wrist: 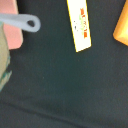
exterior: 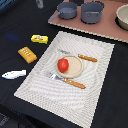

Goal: Interact with the objects in diverse but meaningful ways.

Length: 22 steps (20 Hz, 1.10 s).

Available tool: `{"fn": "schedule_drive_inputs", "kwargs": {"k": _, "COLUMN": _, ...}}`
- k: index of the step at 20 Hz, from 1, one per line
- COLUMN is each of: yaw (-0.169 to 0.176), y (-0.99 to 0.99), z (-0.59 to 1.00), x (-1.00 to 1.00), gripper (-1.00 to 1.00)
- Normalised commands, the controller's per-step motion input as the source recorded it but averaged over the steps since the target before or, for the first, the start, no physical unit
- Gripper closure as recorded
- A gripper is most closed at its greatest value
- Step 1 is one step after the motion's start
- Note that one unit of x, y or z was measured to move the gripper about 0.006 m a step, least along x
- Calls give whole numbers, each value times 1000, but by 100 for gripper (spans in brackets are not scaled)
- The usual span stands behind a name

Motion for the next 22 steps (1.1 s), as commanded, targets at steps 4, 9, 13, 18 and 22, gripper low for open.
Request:
{"fn": "schedule_drive_inputs", "kwargs": {"k": 4, "yaw": 0, "y": -779, "z": -449, "x": -120, "gripper": -100}}
{"fn": "schedule_drive_inputs", "kwargs": {"k": 9, "yaw": 0, "y": -690, "z": -537, "x": -239, "gripper": -100}}
{"fn": "schedule_drive_inputs", "kwargs": {"k": 13, "yaw": 0, "y": -510, "z": -562, "x": -394, "gripper": -100}}
{"fn": "schedule_drive_inputs", "kwargs": {"k": 18, "yaw": 0, "y": -383, "z": -593, "x": -449, "gripper": -100}}
{"fn": "schedule_drive_inputs", "kwargs": {"k": 22, "yaw": 0, "y": -275, "z": -549, "x": -374, "gripper": -100}}
